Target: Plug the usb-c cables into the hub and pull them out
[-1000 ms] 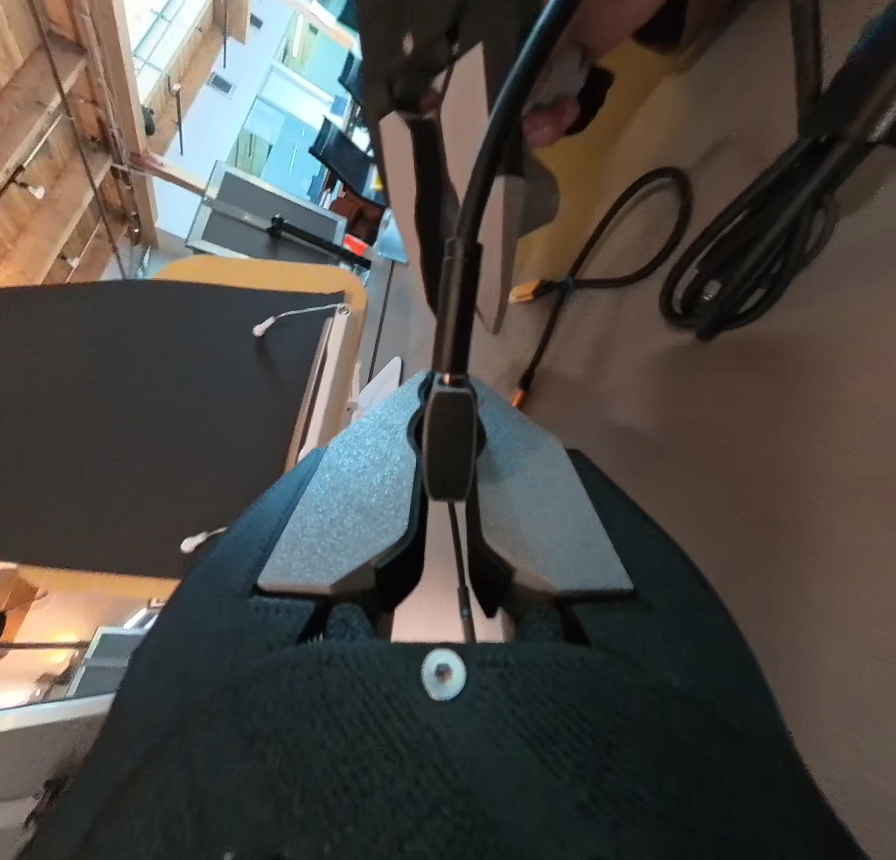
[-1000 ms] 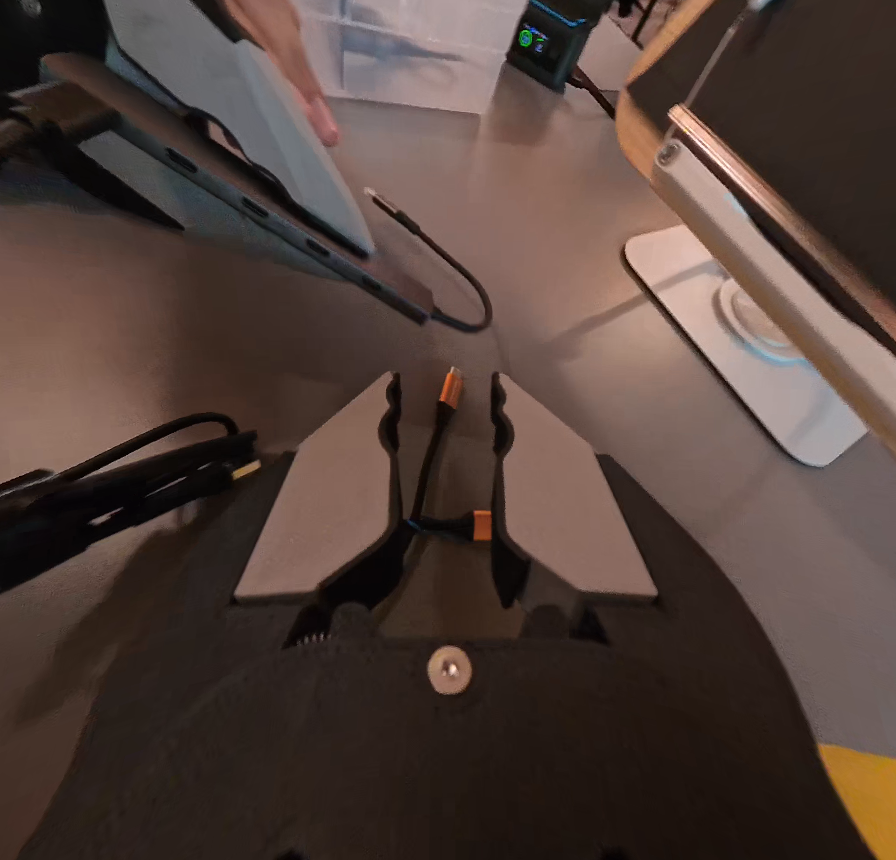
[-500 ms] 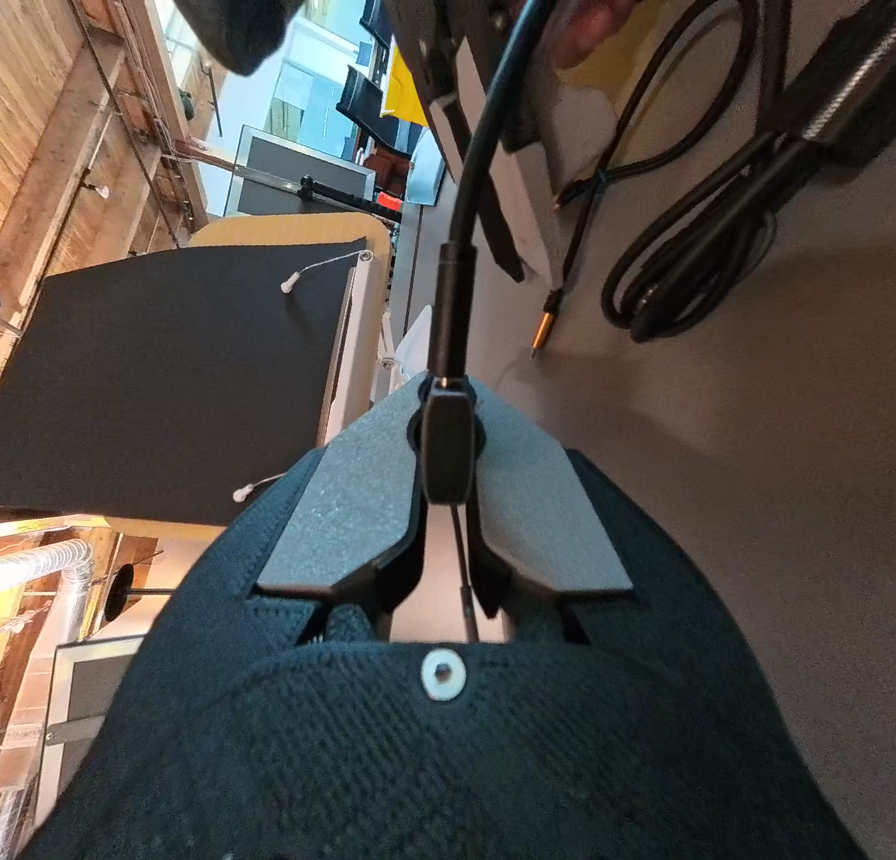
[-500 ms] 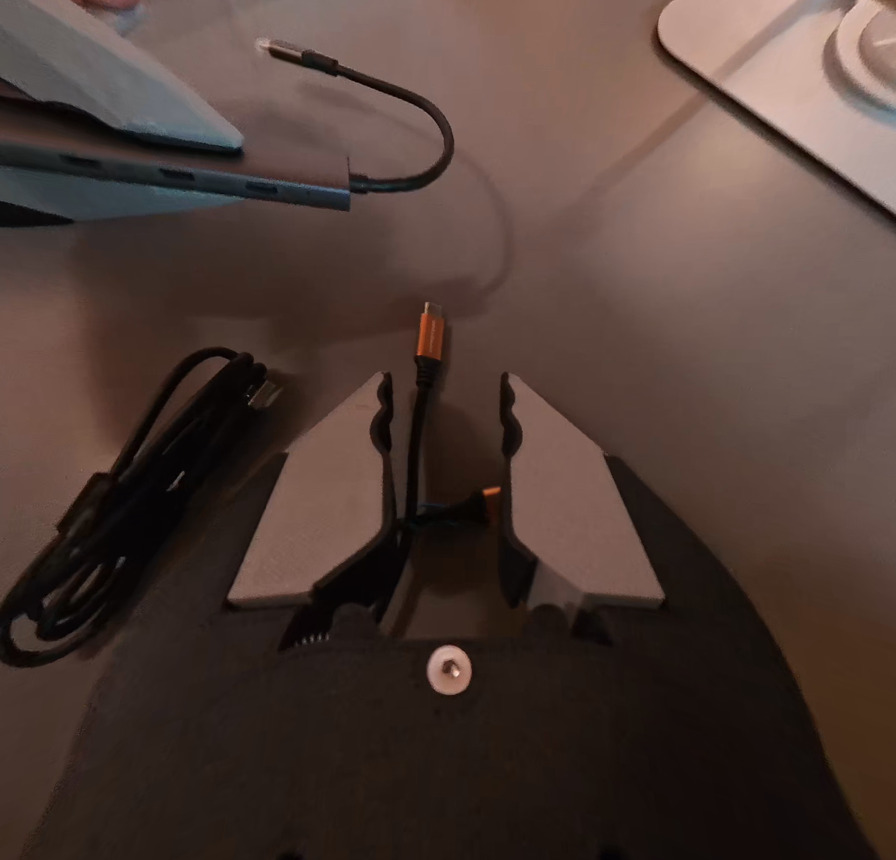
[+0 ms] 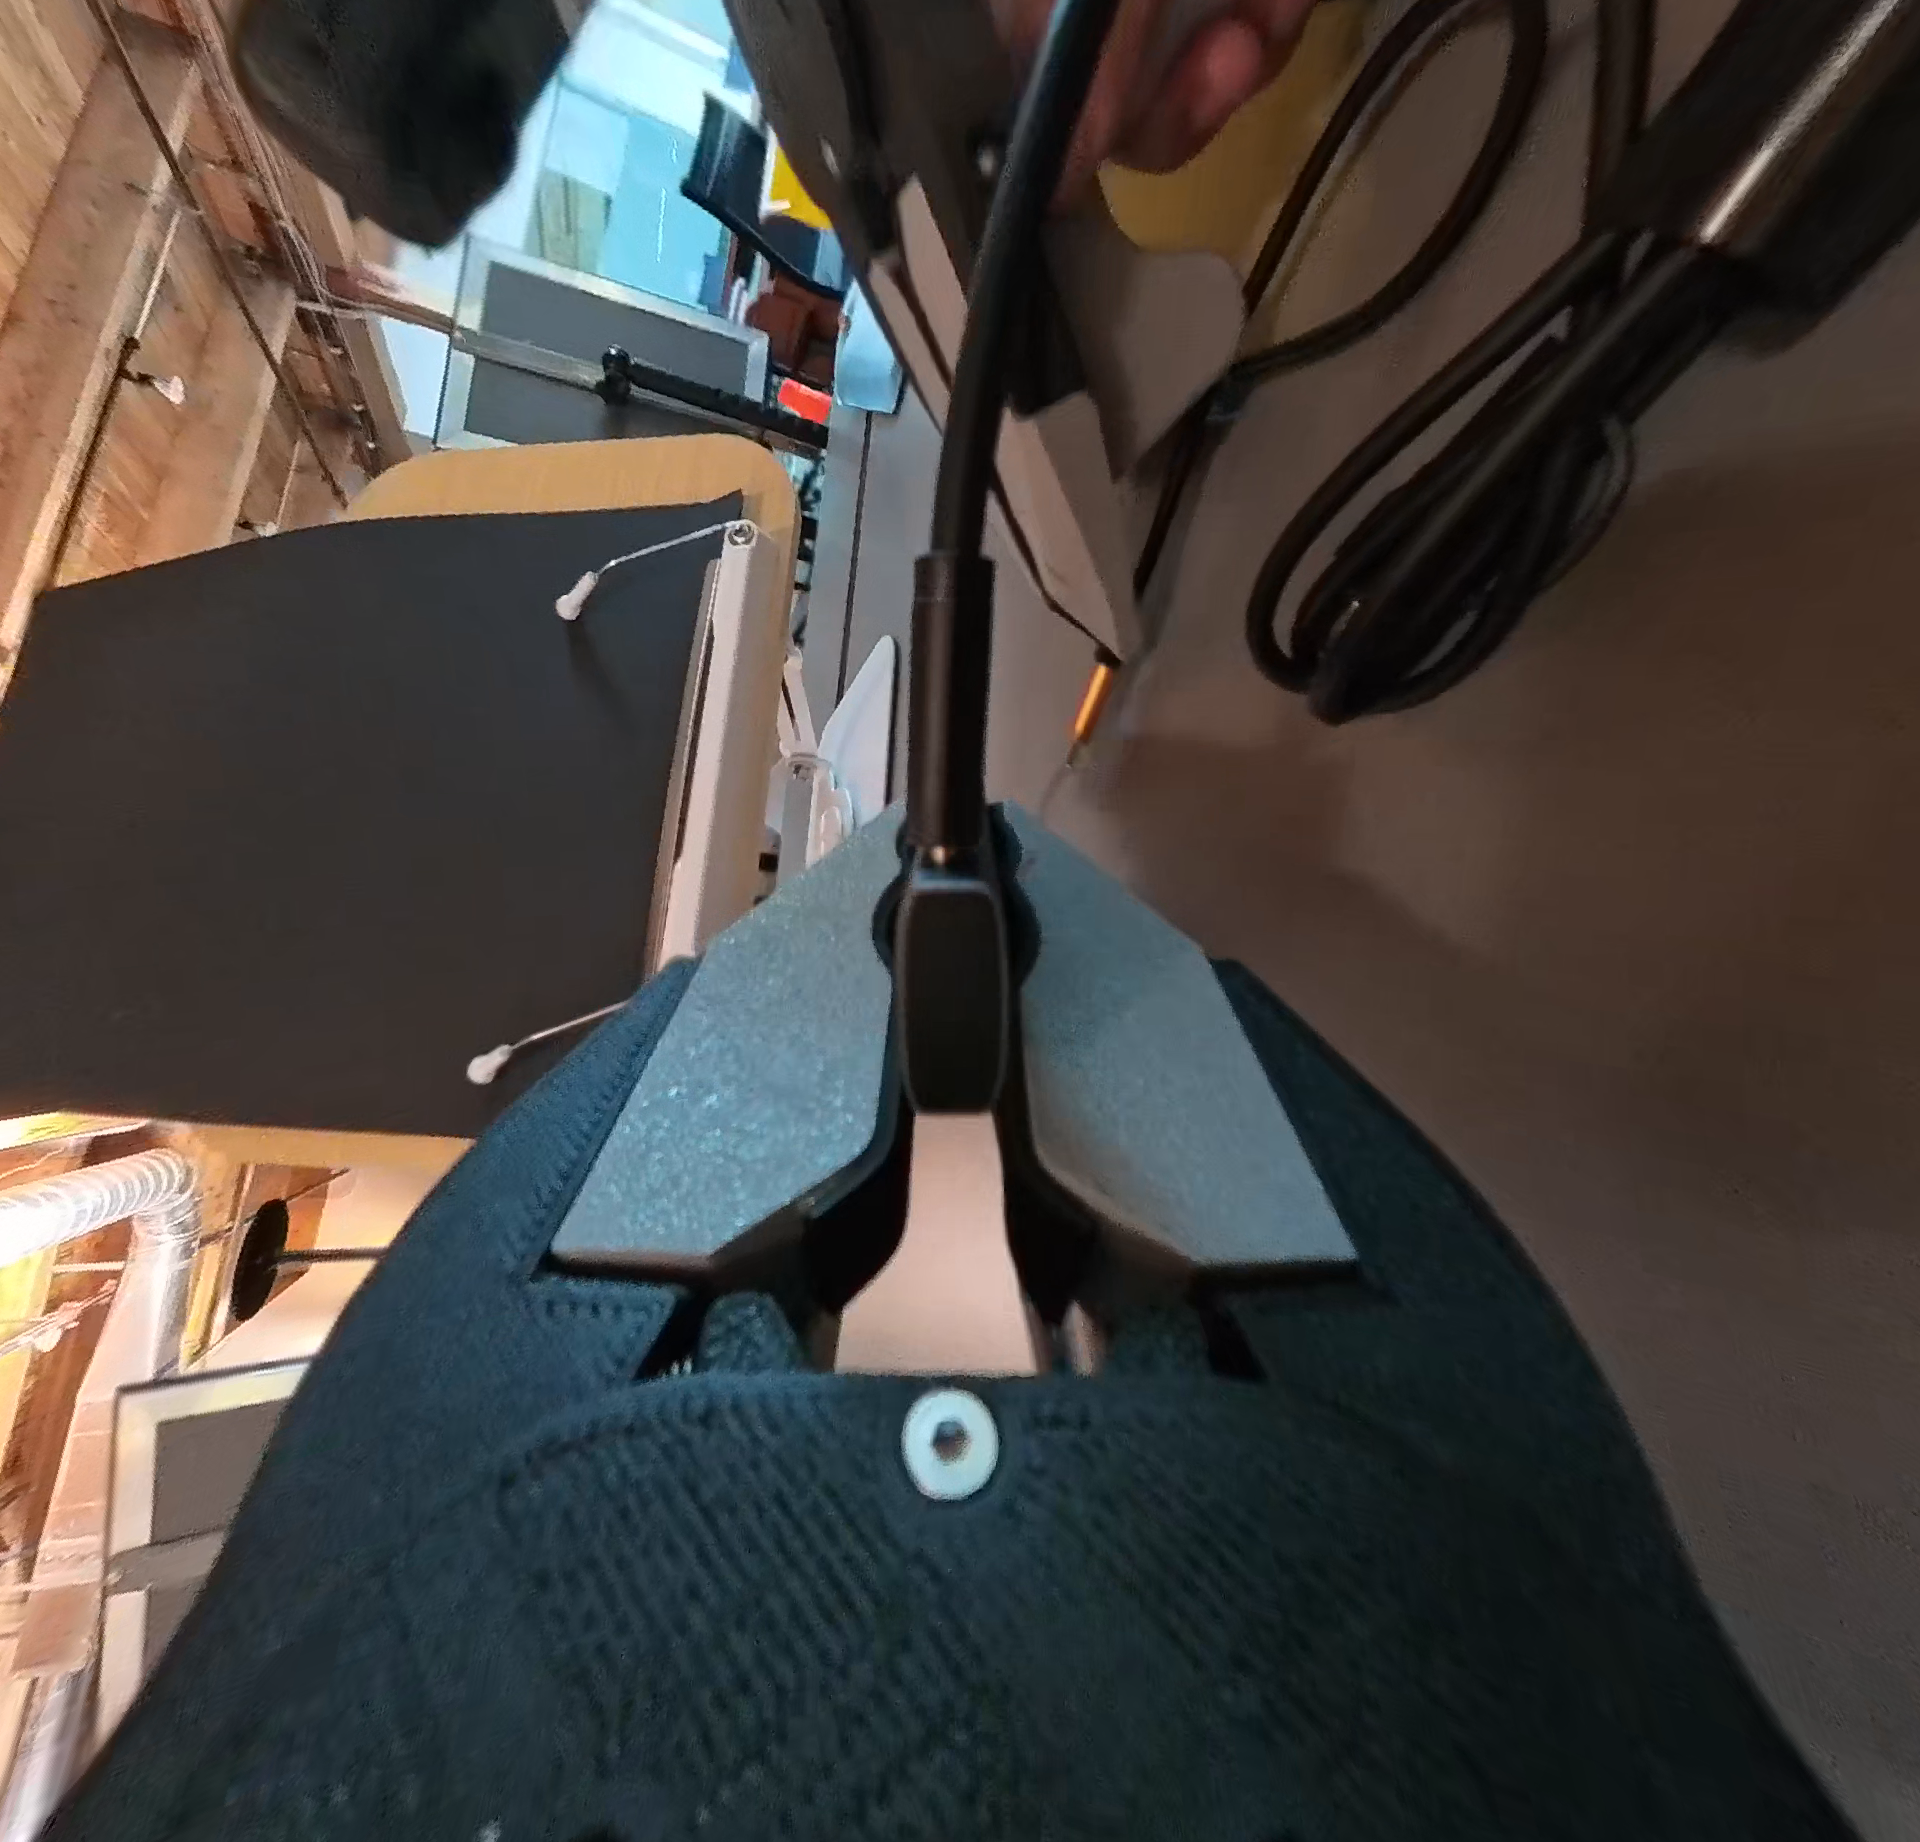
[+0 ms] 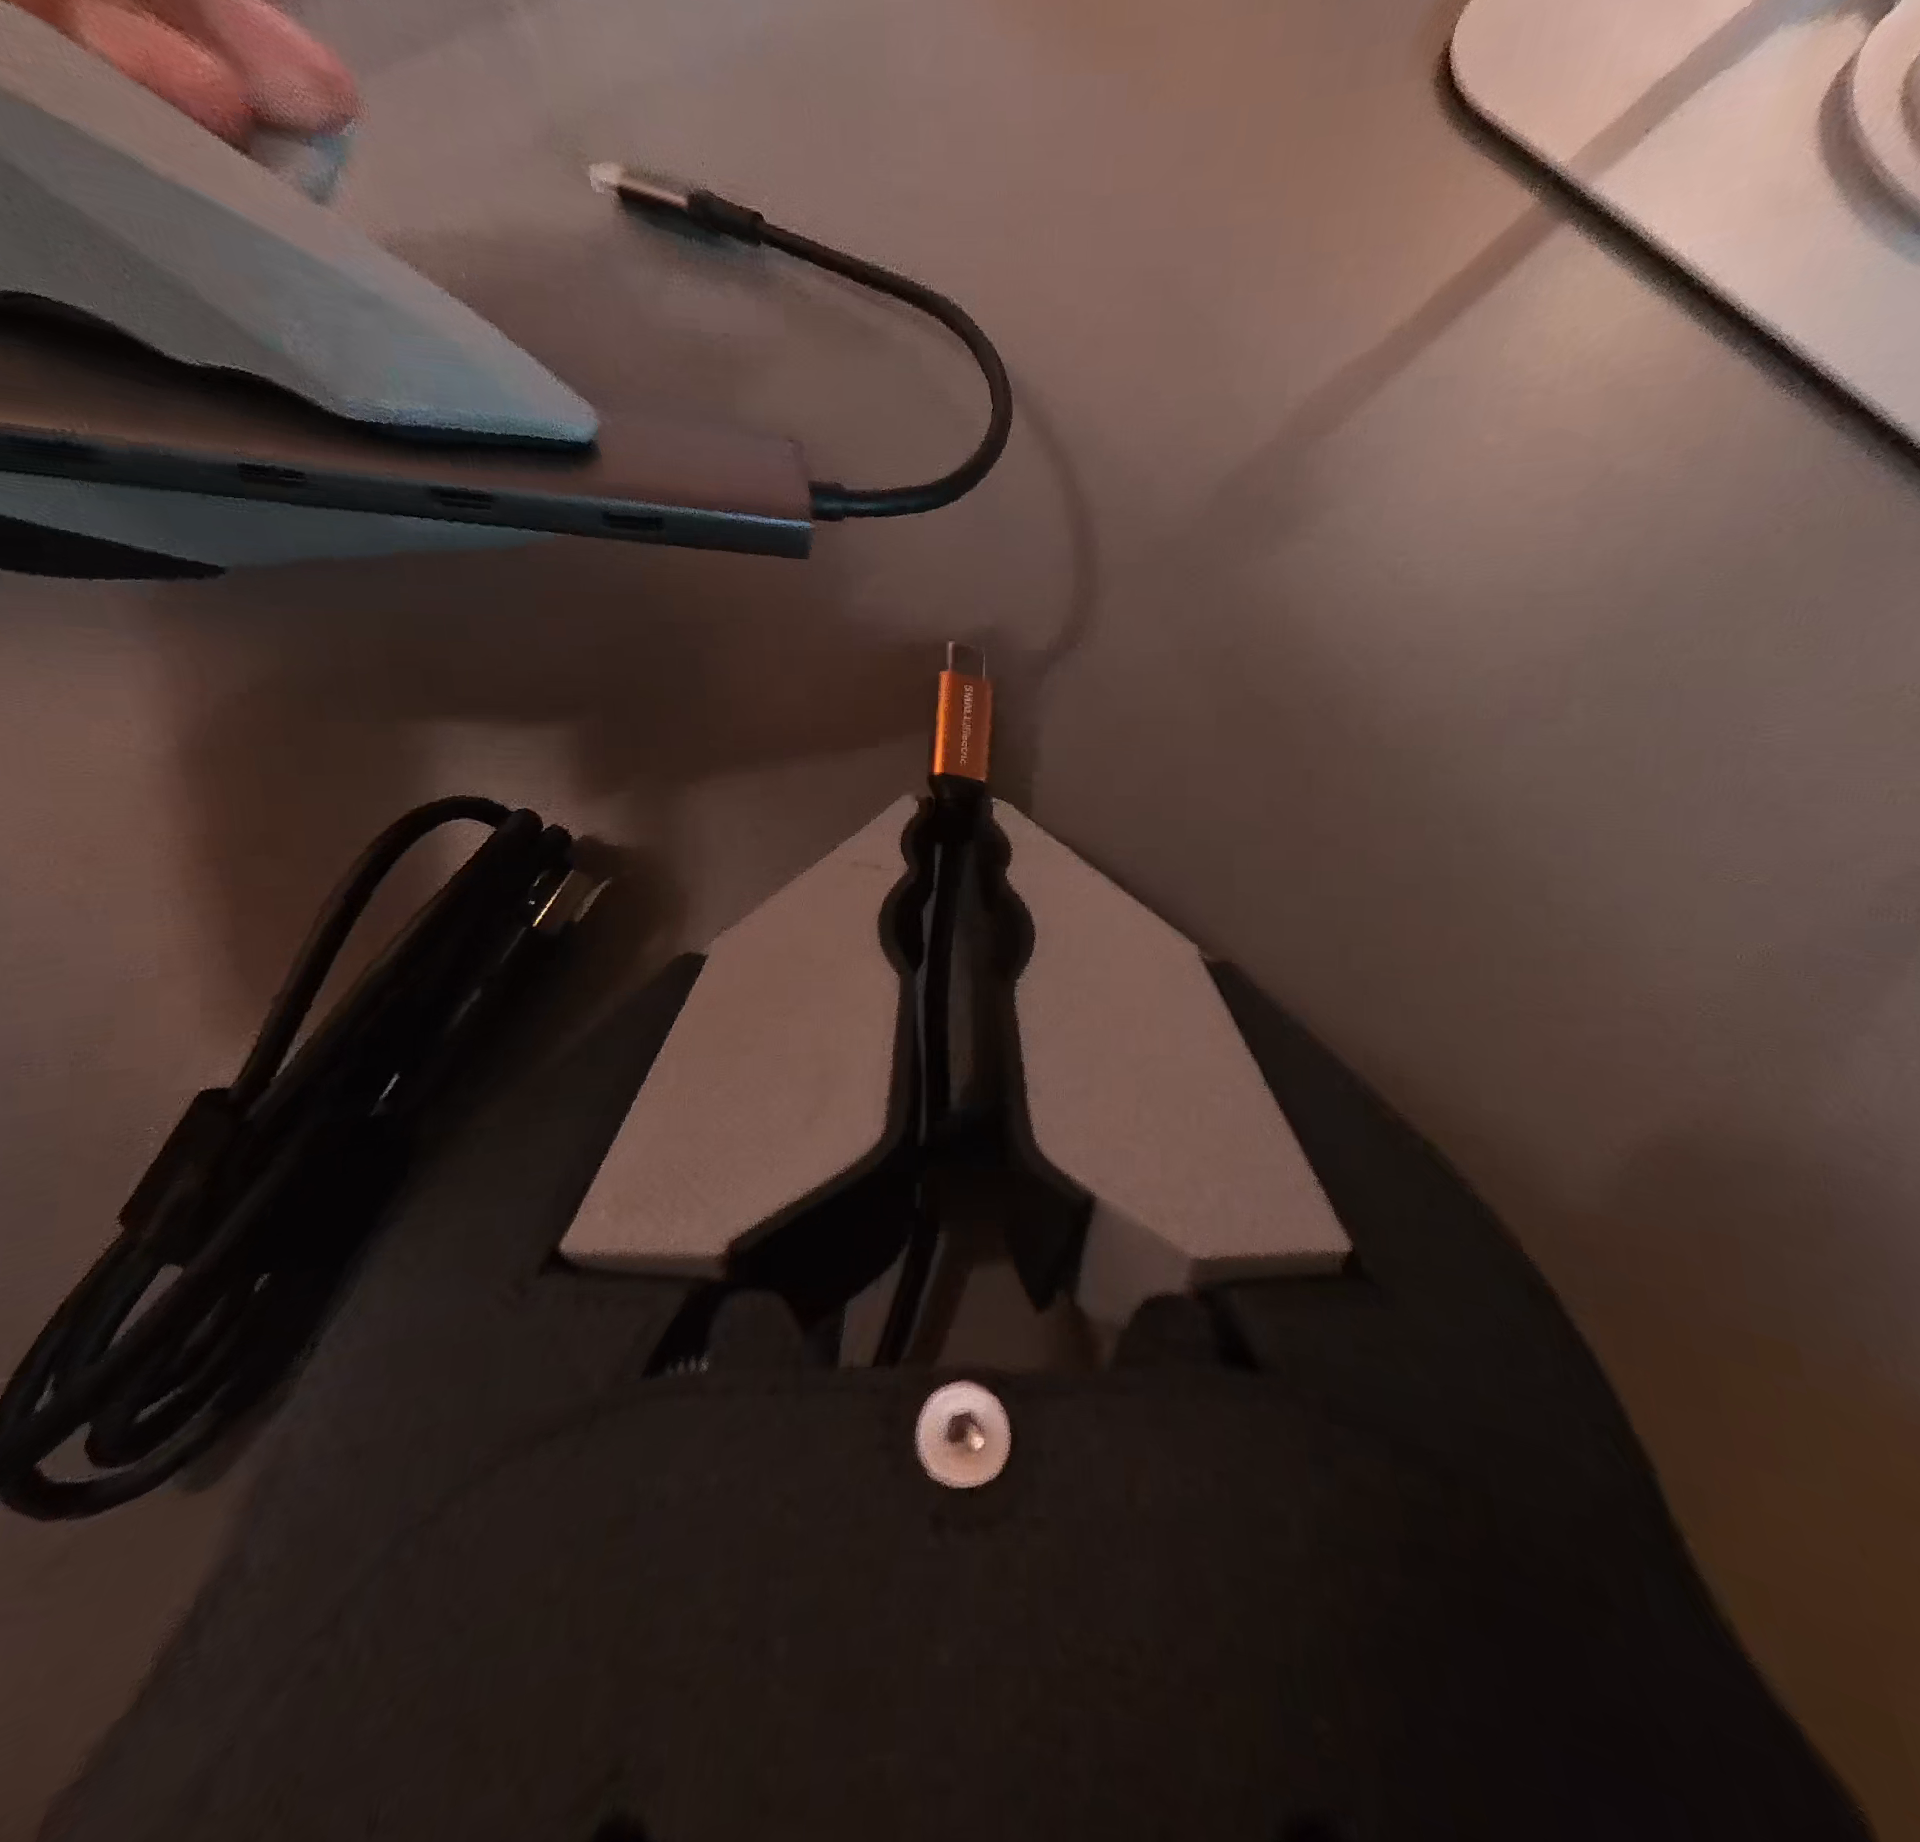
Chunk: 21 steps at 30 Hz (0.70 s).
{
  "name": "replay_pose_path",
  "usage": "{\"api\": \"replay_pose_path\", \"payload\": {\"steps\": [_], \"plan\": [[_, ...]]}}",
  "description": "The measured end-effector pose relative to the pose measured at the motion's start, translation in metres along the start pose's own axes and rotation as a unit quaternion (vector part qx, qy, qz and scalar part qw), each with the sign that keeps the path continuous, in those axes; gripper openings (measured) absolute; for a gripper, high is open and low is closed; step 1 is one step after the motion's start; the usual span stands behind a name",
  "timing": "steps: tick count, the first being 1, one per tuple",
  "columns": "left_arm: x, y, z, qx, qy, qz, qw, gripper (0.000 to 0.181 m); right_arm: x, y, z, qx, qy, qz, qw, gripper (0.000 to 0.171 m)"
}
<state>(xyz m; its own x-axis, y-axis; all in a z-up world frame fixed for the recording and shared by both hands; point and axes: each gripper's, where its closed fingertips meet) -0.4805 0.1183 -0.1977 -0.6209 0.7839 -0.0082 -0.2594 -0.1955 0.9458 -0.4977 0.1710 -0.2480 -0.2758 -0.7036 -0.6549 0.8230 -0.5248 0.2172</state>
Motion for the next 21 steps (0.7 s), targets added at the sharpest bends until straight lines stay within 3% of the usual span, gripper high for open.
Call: {"api": "replay_pose_path", "payload": {"steps": [6, 12, 21], "plan": [[0.004, -0.007, -0.007, 0.016, 0.022, -0.009, 1.0, 0.008, -0.011, 0.018, 0.016, -0.07, -0.021, -0.007, 0.997, 0.004], [0.009, -0.016, -0.011, 0.045, 0.046, -0.016, 0.998, 0.008, -0.007, 0.035, 0.015, -0.144, 0.01, -0.022, 0.989, 0.004], [0.009, -0.018, -0.012, 0.059, 0.053, -0.018, 0.997, 0.008, -0.005, 0.043, 0.013, -0.18, 0.031, -0.038, 0.982, 0.004]]}}
Point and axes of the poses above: each gripper's, where its closed fingertips meet, x out along the fingers, z out of its top, y = z × x across the jaws, and after that the axes turned 14 degrees about z, right-handed
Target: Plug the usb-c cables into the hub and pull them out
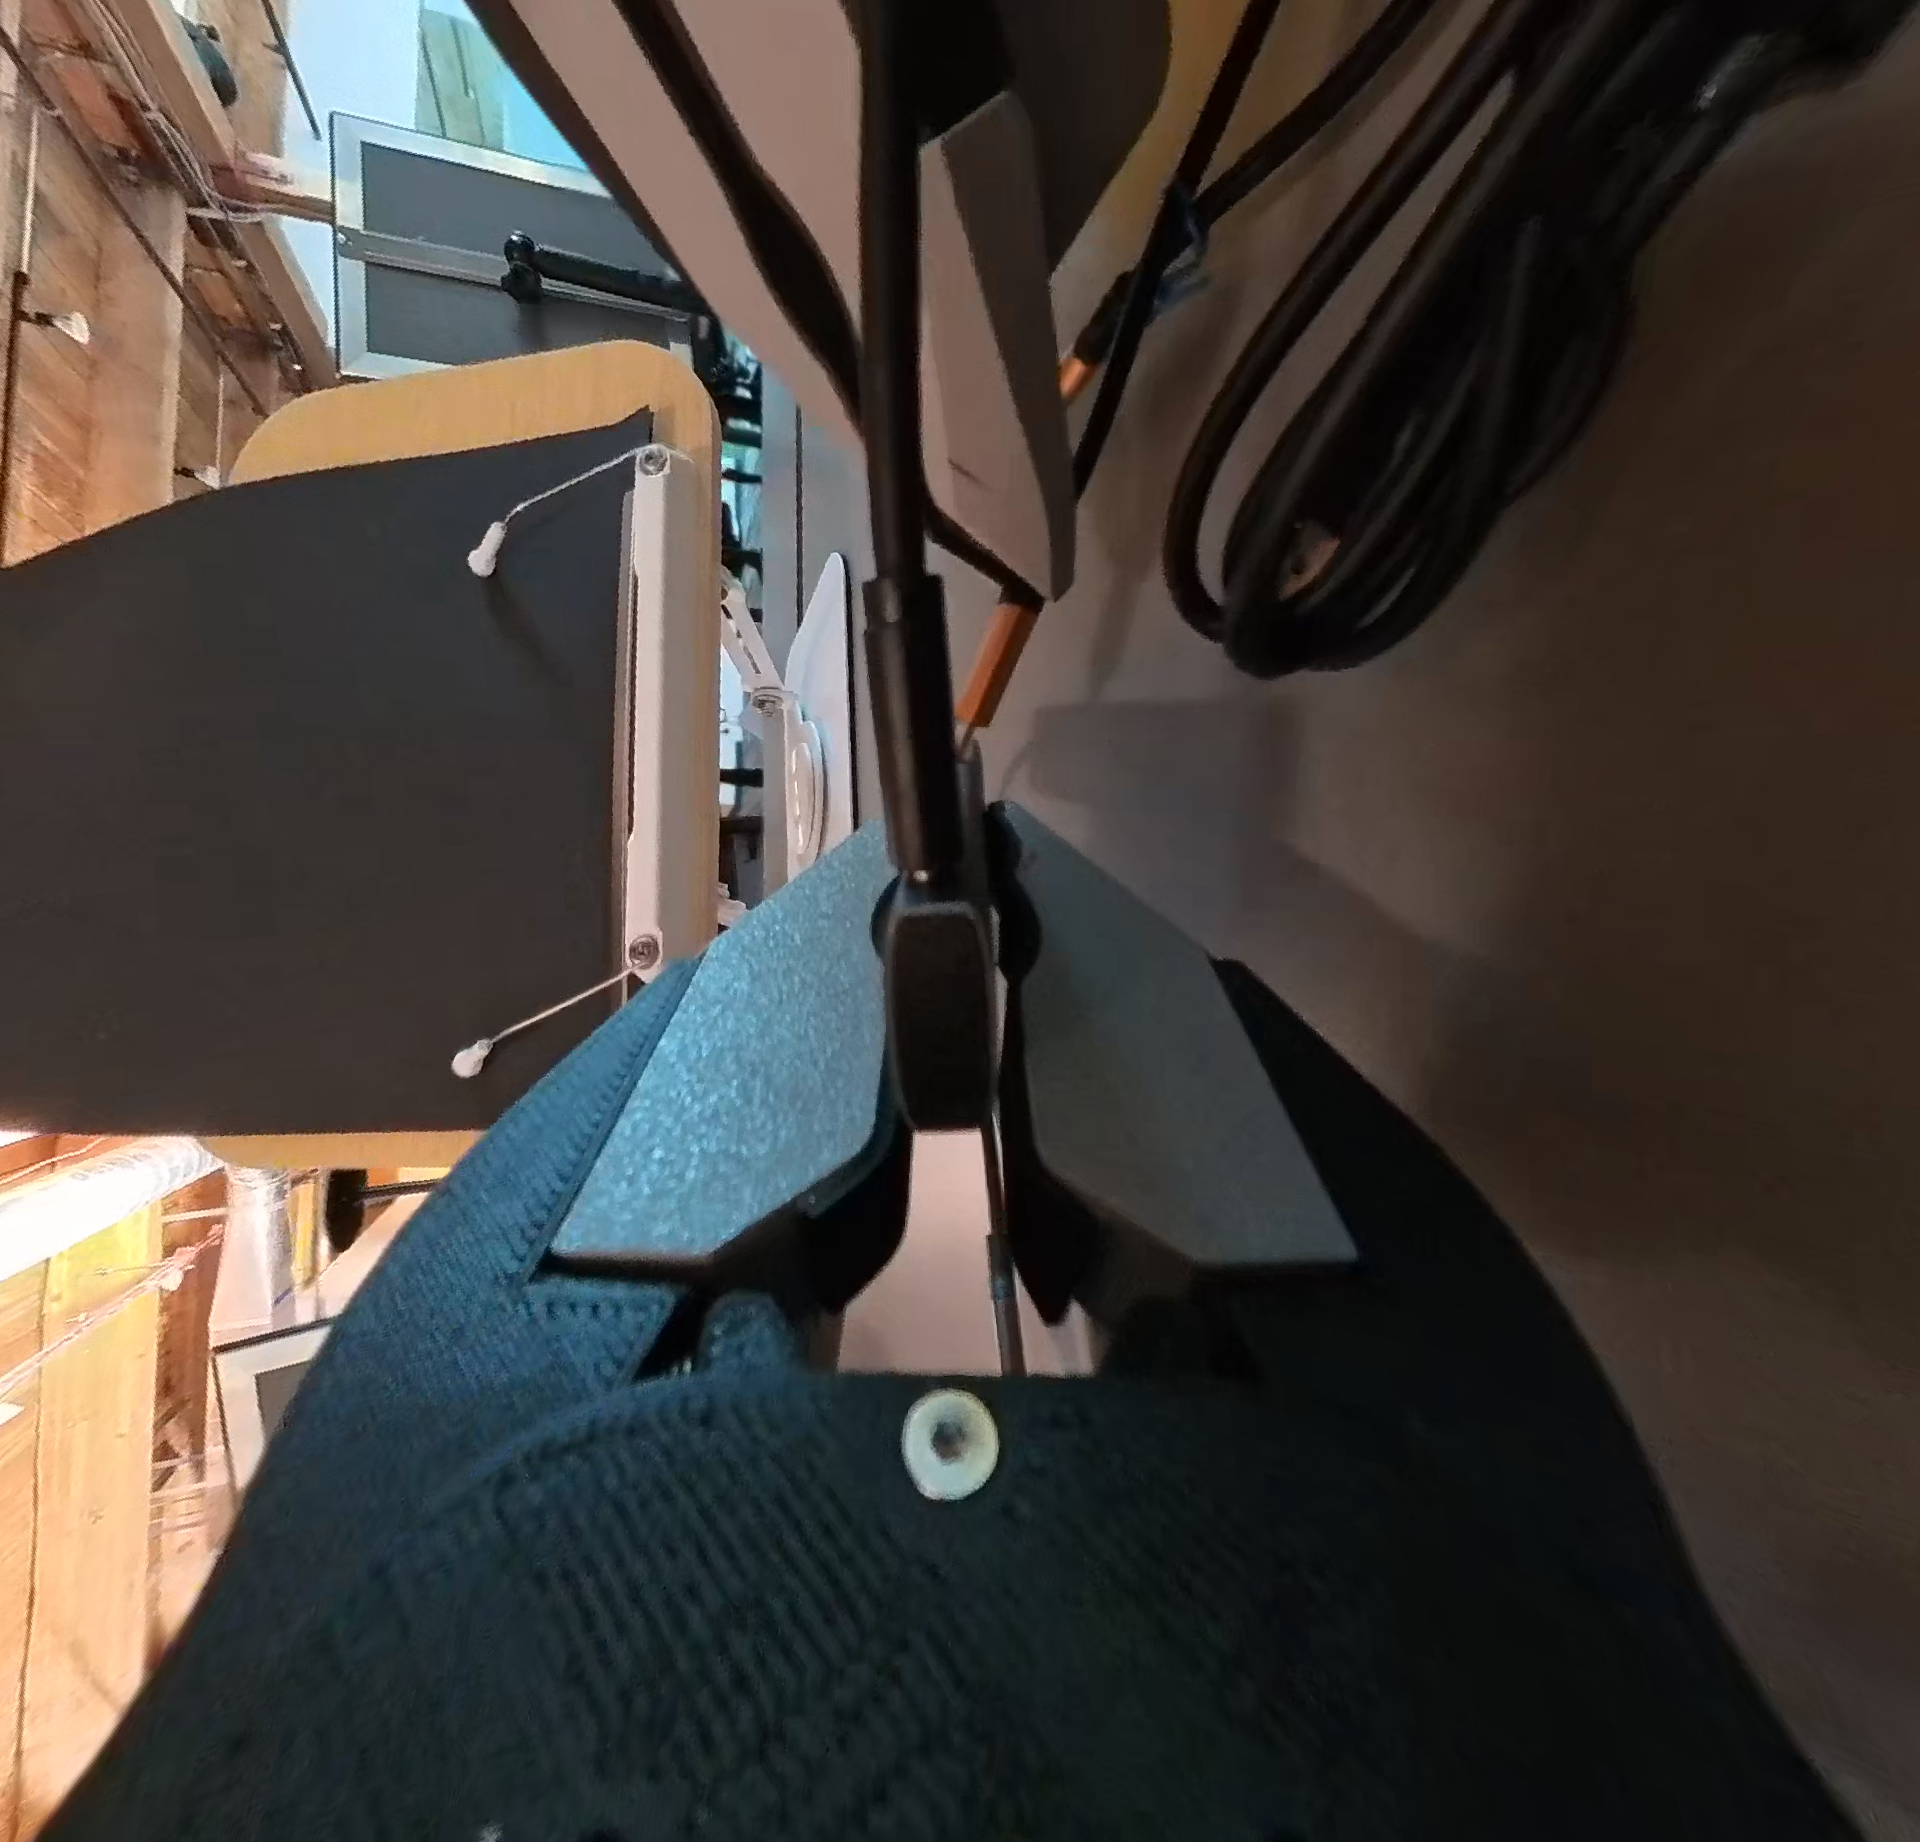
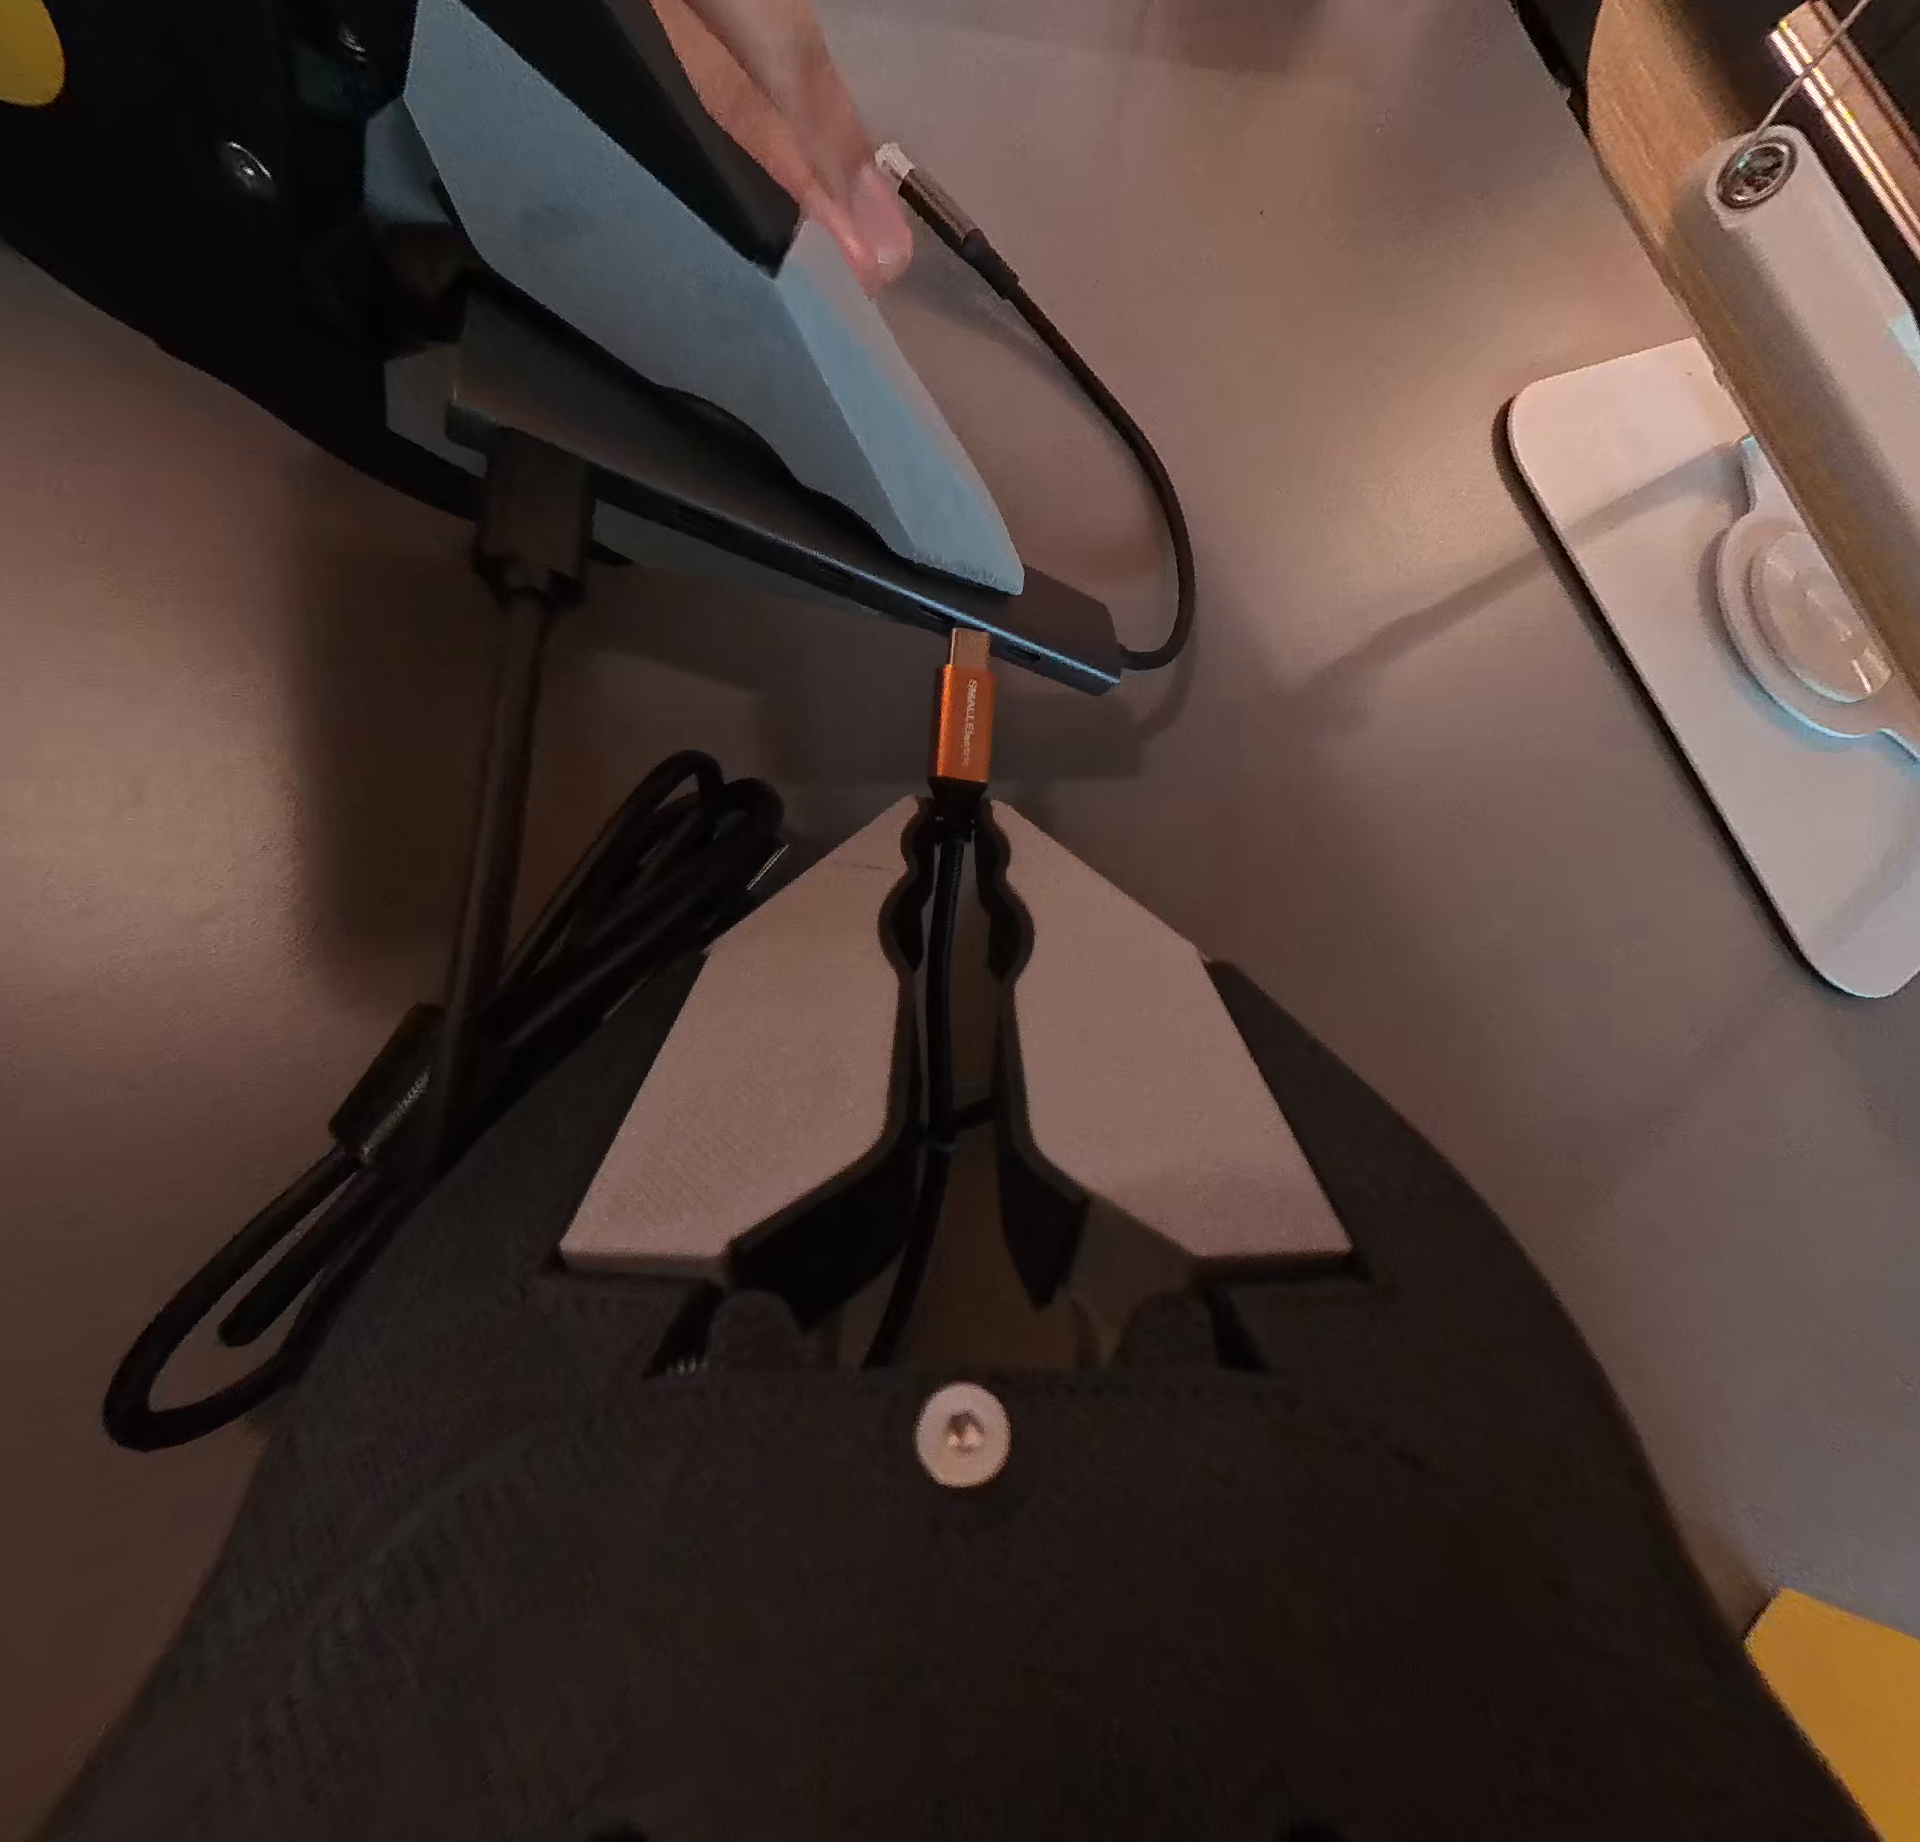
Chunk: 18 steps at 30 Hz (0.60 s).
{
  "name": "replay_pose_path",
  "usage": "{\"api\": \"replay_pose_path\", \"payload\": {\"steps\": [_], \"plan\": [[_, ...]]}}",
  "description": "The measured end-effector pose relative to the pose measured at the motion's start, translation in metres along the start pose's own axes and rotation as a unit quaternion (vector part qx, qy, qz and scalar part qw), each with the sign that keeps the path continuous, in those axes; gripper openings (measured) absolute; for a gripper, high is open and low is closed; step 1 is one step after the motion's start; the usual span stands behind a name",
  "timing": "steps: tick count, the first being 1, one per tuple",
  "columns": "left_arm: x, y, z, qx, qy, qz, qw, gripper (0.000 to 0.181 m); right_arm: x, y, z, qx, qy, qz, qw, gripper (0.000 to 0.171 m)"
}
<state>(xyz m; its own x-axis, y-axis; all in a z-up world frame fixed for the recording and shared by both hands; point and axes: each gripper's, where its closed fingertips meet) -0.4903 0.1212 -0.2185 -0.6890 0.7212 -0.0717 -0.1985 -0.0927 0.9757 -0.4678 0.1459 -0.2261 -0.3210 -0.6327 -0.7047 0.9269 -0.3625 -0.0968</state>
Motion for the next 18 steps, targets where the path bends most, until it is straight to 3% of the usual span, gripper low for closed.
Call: {"api": "replay_pose_path", "payload": {"steps": [18], "plan": [[0.0015, -0.0013, 0.0004, 0.026, 0.009, 0.003, 1.0, 0.009, 0.004, 0.0061, -0.0041, -0.004, 0.015, 0.014, 1.0, 0.004]]}}
Point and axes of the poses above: each gripper's, where its closed fingertips meet, x out along the fingers, z out of its top, y = z × x across the jaws, and after that the axes turned 14 degrees about z, right-handed
